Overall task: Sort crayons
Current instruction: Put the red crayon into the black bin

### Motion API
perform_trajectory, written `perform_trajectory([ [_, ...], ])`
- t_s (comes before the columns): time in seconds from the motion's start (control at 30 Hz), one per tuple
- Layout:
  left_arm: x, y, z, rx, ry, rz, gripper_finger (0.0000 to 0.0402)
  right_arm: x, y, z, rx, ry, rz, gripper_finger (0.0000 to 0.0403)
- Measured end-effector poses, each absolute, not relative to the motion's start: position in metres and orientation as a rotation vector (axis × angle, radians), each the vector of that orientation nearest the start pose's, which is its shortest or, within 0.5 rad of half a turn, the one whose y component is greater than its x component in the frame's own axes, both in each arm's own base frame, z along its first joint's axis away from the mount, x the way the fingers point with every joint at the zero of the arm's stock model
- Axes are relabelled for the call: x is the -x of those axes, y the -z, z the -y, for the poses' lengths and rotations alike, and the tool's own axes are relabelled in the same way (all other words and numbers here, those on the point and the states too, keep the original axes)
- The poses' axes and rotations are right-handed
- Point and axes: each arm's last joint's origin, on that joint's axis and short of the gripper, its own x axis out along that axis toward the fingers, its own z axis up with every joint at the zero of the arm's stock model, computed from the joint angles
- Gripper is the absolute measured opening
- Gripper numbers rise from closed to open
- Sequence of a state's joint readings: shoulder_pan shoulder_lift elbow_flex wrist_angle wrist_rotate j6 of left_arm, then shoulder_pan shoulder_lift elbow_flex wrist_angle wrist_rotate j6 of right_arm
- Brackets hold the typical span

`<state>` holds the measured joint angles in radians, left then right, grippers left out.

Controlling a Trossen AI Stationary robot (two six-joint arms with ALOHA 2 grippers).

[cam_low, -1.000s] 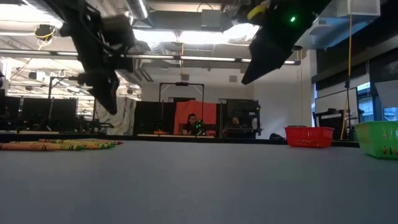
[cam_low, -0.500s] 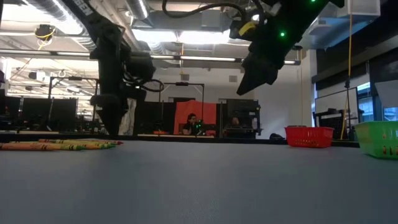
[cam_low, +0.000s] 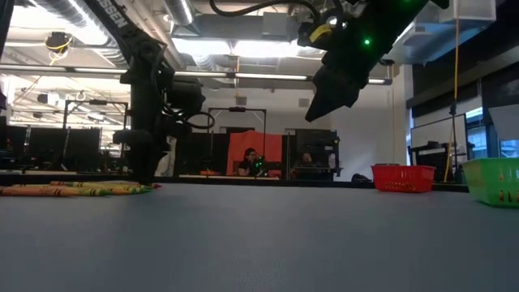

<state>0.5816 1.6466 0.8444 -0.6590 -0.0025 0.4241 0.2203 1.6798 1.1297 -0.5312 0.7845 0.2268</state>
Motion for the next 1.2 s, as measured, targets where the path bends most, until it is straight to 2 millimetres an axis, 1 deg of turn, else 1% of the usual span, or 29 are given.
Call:
perform_trajectory([
  [0.23, -0.221, -0.136, -0.145, 0.030, -0.118, -1.474, 0.0034, -0.327, -0.211, -0.052, 0.320, 0.608, -0.882, 0.0143],
  [0.33, -0.221, -0.136, -0.144, 0.007, -0.107, -1.476, 0.0009, -0.328, -0.211, -0.052, 0.319, 0.608, -0.882, 0.0143],
  [0.5, -0.228, -0.143, -0.141, -0.027, -0.106, -1.482, 0.0009, -0.328, -0.212, -0.053, 0.318, 0.607, -0.879, 0.0143],
  [0.6, -0.236, -0.157, -0.137, -0.087, -0.122, -1.419, 0.0008, -0.328, -0.212, -0.053, 0.318, 0.607, -0.879, 0.0143],
  [0.67, -0.240, -0.169, -0.130, -0.130, -0.125, -1.381, 0.0006, -0.328, -0.212, -0.053, 0.318, 0.607, -0.879, 0.0143],
  [0.77, -0.245, -0.189, -0.115, -0.204, -0.117, -1.271, 0.0004, -0.328, -0.212, -0.053, 0.320, 0.604, -0.874, 0.0143],
  [0.9, -0.252, -0.221, -0.090, -0.309, -0.100, -1.058, 0.0003, -0.330, -0.213, -0.059, 0.337, 0.579, -0.852, 0.0143],
  [1.0, -0.256, -0.243, -0.071, -0.349, -0.084, -0.897, 0.0003, -0.331, -0.215, -0.065, 0.367, 0.554, -0.831, 0.0143],
  [1.1, -0.259, -0.257, -0.052, -0.392, -0.044, -0.759, 0.0004, -0.332, -0.217, -0.071, 0.390, 0.536, -0.808, 0.0143],
  [1.2, -0.263, -0.261, -0.035, -0.425, -0.005, -0.649, 0.0004, -0.334, -0.219, -0.074, 0.421, 0.525, -0.782, 0.0143],
])
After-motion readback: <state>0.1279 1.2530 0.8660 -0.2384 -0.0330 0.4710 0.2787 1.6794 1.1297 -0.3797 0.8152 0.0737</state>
